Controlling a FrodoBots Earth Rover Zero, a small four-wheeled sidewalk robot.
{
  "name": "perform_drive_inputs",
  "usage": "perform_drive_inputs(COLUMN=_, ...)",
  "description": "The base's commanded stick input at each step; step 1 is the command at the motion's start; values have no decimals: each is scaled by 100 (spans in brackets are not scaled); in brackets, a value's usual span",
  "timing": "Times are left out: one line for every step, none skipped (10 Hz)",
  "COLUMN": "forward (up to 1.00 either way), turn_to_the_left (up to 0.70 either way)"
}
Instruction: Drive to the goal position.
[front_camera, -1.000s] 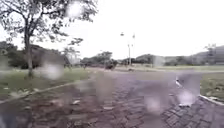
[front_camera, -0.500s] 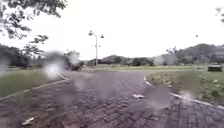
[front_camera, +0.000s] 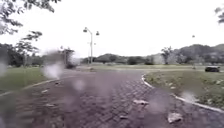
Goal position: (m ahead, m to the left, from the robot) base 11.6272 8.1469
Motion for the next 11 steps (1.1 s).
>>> perform_drive_inputs(forward=70, turn_to_the_left=2)
perform_drive_inputs(forward=70, turn_to_the_left=20)
perform_drive_inputs(forward=70, turn_to_the_left=35)
perform_drive_inputs(forward=70, turn_to_the_left=34)
perform_drive_inputs(forward=70, turn_to_the_left=26)
perform_drive_inputs(forward=70, turn_to_the_left=8)
perform_drive_inputs(forward=70, turn_to_the_left=0)
perform_drive_inputs(forward=70, turn_to_the_left=0)
perform_drive_inputs(forward=70, turn_to_the_left=0)
perform_drive_inputs(forward=70, turn_to_the_left=0)
perform_drive_inputs(forward=70, turn_to_the_left=0)
